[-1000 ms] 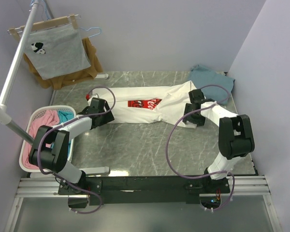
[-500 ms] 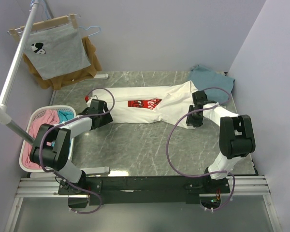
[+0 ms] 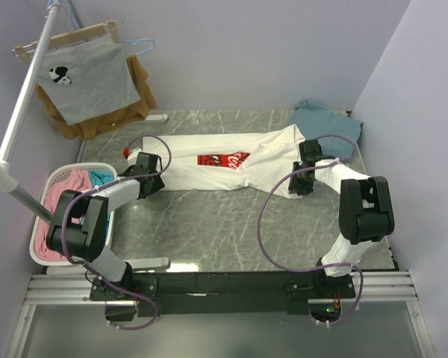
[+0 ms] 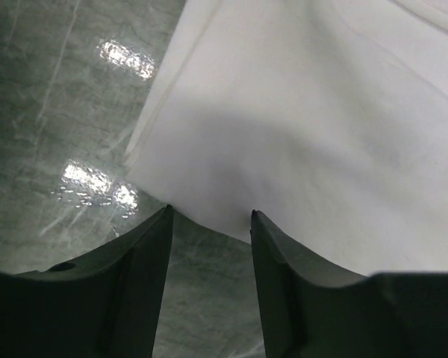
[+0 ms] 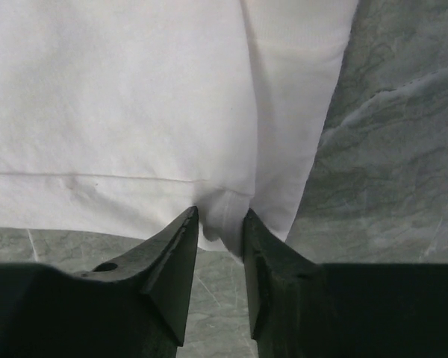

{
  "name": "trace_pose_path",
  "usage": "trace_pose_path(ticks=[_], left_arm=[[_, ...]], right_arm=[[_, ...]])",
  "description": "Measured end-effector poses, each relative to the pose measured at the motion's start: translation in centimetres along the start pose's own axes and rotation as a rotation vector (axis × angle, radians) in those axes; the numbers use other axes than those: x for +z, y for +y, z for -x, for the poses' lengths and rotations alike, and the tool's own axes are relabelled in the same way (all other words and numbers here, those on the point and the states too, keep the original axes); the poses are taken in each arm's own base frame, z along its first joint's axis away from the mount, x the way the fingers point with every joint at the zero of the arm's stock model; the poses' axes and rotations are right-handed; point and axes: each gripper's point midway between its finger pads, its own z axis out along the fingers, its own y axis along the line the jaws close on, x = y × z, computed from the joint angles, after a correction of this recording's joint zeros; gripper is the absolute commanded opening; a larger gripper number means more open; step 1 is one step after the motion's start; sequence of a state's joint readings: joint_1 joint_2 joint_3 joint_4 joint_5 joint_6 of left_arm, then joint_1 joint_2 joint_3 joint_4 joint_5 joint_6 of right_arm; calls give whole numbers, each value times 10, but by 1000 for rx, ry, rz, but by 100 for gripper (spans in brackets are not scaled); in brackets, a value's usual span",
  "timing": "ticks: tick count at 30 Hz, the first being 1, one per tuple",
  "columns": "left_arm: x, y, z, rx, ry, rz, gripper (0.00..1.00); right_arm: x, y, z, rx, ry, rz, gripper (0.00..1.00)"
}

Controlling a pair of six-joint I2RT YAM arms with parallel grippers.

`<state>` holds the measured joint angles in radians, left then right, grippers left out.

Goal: Fold and stack the t-shirts
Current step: Rotate the tshirt 90 degrees

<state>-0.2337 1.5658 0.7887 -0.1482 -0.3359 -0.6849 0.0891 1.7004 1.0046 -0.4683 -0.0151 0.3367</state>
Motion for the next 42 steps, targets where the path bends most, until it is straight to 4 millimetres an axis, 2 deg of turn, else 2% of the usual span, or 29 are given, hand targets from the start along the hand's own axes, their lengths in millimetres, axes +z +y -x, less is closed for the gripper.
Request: trace_pose_path(ticks=[2, 3, 4, 5, 9, 22, 23, 24, 25, 26, 27, 29, 33, 35, 37, 39, 42], left_arm=[[4, 2, 0, -1, 3, 21, 28], [7, 4, 0, 2, 8, 32, 10], [9, 5, -1, 1, 10, 41, 3], [11, 6, 1, 2, 8, 47, 1], [13, 5, 3, -6, 9, 50, 1], [13, 7, 3, -4, 19, 56, 1], [13, 7, 3, -3, 21, 57, 1], [13, 7, 2, -3, 22, 57, 7], [13, 7, 2, -3, 22, 58, 21], [12, 8, 2, -3, 23, 59, 39], [12, 8, 2, 3, 25, 62, 44], [11, 10, 1, 12, 28, 74, 58], [5, 8, -2, 40, 37, 76, 72], [-6, 3, -6, 63, 47, 61, 80], [-22, -9, 2, 65, 21, 12, 87], [-40, -25, 20, 54, -27, -57, 91], [-65, -61, 71, 24, -147, -179, 91]], right_arm=[[0, 2, 0, -6, 1, 13, 3], [0, 3, 0, -3, 1, 20, 0], [0, 3, 0, -4, 1, 22, 0], [0, 3, 0, -2, 3, 23, 0], [0, -1, 2, 10, 1, 13, 0], [-4, -37, 3, 56, -19, -183, 0], [-5, -38, 4, 58, -22, -192, 3], [-5, -40, 4, 61, -24, -201, 12], [-5, -41, 4, 65, -25, -211, 26], [-5, -42, 4, 72, -28, -218, 47], [-6, -45, 4, 71, -31, -235, 57], [-8, -53, 4, 83, -34, -278, 69], [-20, -63, 9, 97, -69, -321, 75], [-33, -59, 19, 110, -119, -301, 77], [-50, -52, 31, 122, -185, -257, 77], [-63, -44, 43, 130, -235, -212, 78], [-73, -23, 69, 134, -282, -124, 78]])
